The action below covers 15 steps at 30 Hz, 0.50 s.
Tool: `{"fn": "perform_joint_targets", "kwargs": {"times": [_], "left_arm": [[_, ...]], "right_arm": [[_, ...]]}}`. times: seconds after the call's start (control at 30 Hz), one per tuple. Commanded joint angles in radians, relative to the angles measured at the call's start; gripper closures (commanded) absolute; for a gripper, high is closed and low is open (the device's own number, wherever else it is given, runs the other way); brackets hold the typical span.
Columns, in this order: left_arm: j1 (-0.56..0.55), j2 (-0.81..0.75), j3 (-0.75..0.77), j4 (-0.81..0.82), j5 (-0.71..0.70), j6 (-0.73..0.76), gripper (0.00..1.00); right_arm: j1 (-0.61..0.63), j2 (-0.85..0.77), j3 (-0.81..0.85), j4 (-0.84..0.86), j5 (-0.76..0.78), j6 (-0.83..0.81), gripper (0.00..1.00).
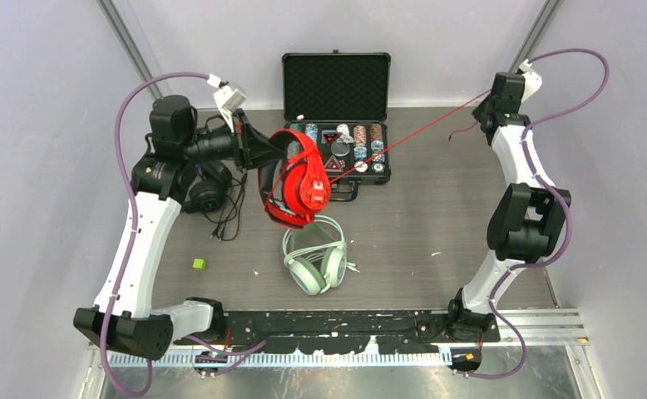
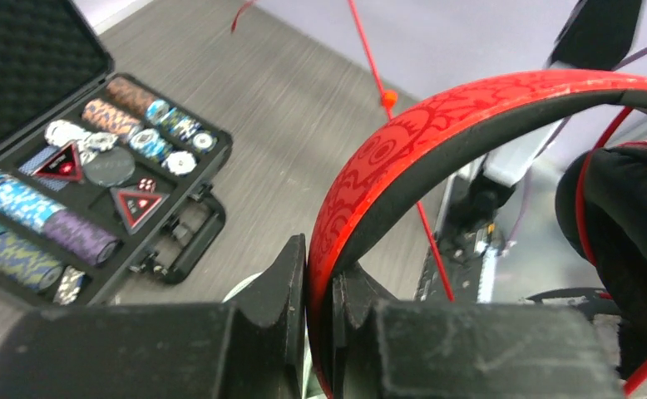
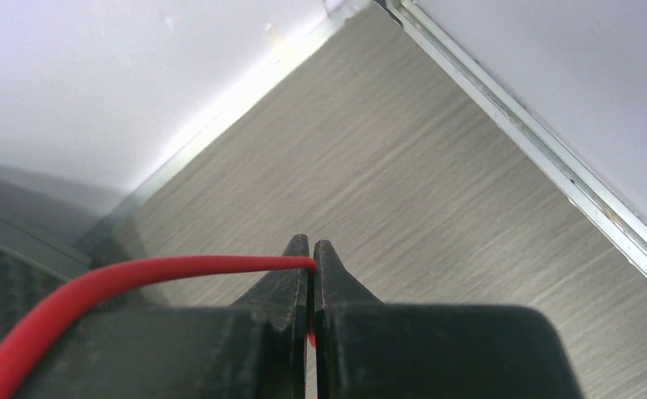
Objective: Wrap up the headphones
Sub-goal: Wrap the headphones cable around the headphones.
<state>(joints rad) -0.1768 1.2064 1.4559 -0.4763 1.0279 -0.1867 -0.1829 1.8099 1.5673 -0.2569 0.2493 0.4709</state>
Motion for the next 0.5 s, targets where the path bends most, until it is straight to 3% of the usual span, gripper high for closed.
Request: {"fn": "perform_joint_targets", "kwargs": {"times": [0.0, 0.1, 0.23, 0.47], "left_arm": [[-0.093, -0.028, 0.044, -0.398, -0.089, 0.353, 1.0], [-0.188, 0.029, 0.064, -0.548, -0.301, 0.467, 1.0], [-0.241, 0.076, 0.042, -0.601, -0.499, 0.497, 1.0], [-0.293, 0.102, 0.034, -0.63, -0.716, 0.506, 1.0]], "right_arm": [[-0.024, 0.037, 0.118, -0.035, -0.004, -0.009, 1.0], [-0.009, 0.051, 0.174, -0.064, -0.015, -0.034, 1.0], [0.0, 0.063, 0.248, -0.115, -0.027, -0.061, 1.0], [0.01, 0.068, 0.347, -0.194, -0.074, -0.09, 0.99]]}}
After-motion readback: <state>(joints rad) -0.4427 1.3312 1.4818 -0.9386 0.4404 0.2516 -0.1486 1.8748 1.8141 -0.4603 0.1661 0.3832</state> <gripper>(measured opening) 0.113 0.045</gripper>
